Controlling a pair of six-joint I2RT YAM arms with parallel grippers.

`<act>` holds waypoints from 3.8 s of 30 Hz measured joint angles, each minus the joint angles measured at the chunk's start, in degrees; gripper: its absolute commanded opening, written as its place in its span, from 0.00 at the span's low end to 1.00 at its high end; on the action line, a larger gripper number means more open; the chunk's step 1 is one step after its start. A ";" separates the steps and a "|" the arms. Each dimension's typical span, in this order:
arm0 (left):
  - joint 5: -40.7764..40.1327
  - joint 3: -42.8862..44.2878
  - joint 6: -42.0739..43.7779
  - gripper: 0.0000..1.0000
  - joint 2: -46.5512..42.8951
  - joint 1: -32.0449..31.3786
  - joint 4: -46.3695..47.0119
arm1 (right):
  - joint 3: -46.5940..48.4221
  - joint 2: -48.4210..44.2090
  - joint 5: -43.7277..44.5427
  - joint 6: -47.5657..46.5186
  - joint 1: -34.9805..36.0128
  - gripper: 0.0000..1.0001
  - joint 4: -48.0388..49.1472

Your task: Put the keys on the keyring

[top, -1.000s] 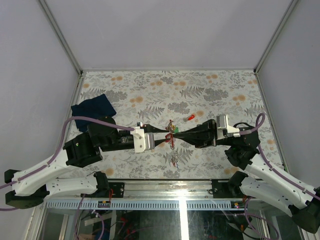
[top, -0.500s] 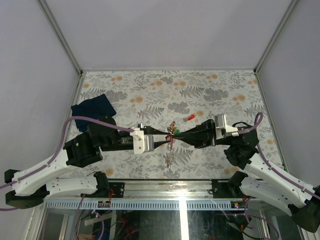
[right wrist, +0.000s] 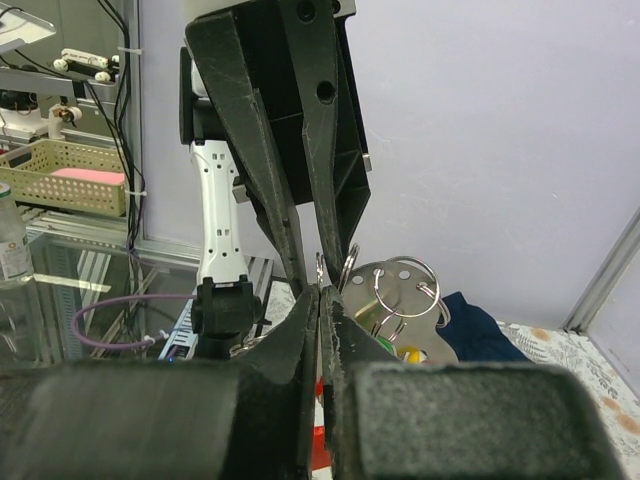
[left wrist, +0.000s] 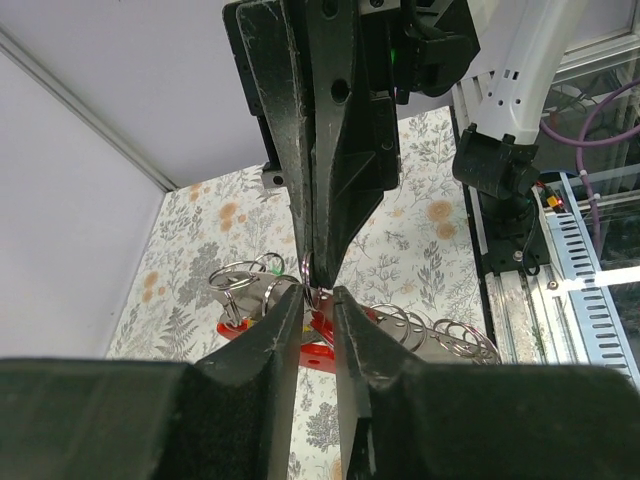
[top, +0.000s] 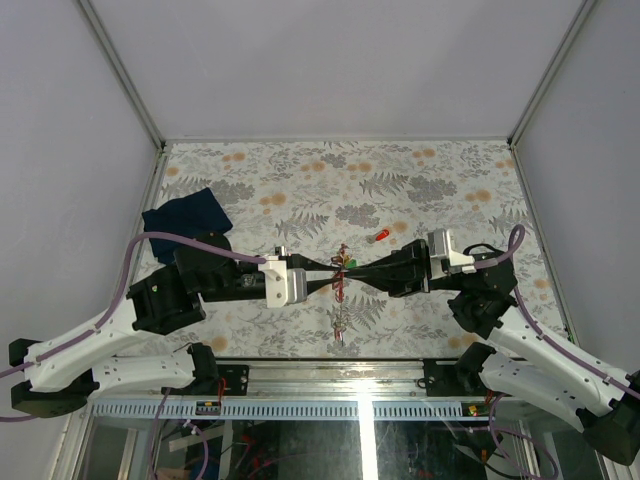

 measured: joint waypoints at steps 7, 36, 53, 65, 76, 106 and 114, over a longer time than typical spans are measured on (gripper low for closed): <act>-0.02 0.00 -0.04 0.02 0.04 0.00 0.31 | 0.00 -0.02 -0.09 -0.50 0.02 0.00 -1.01; -3.48 16.41 4.22 0.00 11.30 0.00 -24.06 | 4.74 -2.45 0.00 -14.75 0.00 0.23 -22.23; -4.72 20.37 6.60 0.00 14.78 0.00 -29.55 | 8.07 0.79 -3.10 -17.29 -0.04 0.00 -28.61; -6.10 20.46 6.21 0.20 14.10 0.00 -28.57 | 9.18 1.40 -2.32 -17.20 -0.07 0.00 -29.92; -5.97 10.82 1.14 0.21 3.32 0.00 -19.80 | -2.23 5.27 -1.27 4.35 -0.11 0.00 -3.67; -2.36 0.61 -4.00 0.08 -1.44 0.00 -5.84 | -2.05 5.46 3.04 11.08 -0.15 0.00 9.86; -2.40 0.61 -3.96 0.03 -1.44 0.00 -6.01 | -2.03 4.63 2.99 10.62 -0.15 0.00 9.88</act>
